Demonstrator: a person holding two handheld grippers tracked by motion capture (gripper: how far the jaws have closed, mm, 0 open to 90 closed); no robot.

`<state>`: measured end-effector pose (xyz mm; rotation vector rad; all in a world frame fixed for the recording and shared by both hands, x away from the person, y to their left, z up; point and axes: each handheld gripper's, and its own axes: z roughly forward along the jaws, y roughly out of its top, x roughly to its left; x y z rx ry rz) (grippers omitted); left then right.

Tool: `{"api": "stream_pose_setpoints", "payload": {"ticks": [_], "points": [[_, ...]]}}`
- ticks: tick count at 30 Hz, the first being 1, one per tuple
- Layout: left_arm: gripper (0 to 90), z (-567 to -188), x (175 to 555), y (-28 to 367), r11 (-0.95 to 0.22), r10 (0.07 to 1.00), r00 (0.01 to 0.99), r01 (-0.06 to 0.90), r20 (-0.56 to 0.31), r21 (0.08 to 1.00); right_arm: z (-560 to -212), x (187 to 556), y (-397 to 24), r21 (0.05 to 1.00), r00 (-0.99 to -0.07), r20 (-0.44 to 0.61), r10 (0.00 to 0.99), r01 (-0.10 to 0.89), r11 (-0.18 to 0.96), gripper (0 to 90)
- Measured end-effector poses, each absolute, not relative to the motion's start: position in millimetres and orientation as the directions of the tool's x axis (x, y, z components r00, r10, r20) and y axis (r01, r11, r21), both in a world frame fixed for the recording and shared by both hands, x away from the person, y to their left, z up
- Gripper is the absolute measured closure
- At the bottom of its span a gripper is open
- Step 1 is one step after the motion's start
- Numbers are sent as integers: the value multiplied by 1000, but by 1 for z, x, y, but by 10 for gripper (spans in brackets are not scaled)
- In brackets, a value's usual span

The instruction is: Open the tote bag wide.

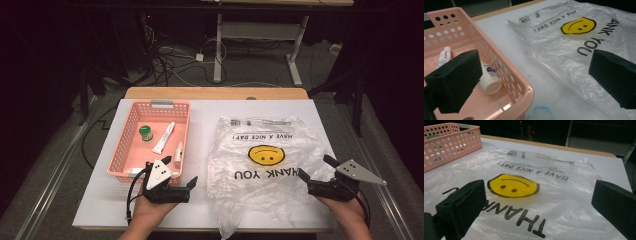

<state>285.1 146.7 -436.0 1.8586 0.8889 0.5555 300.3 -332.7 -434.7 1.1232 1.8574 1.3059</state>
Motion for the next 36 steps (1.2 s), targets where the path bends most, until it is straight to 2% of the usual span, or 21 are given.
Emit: {"api": "stream_pose_setpoints", "payload": {"ticks": [26, 34, 36], "points": [[0, -433, 286, 149, -259, 761, 648, 348, -32, 901, -430, 297, -330, 941, -479, -22, 877, 286, 180, 2], [0, -430, 287, 146, -289, 751, 660, 369, -30, 883, -427, 294, -345, 931, -446, -24, 895, 316, 182, 55], [0, -432, 288, 146, -327, 734, 679, 384, -24, 864, -428, 292, -354, 927, -421, -27, 907, 329, 180, 92]]}}
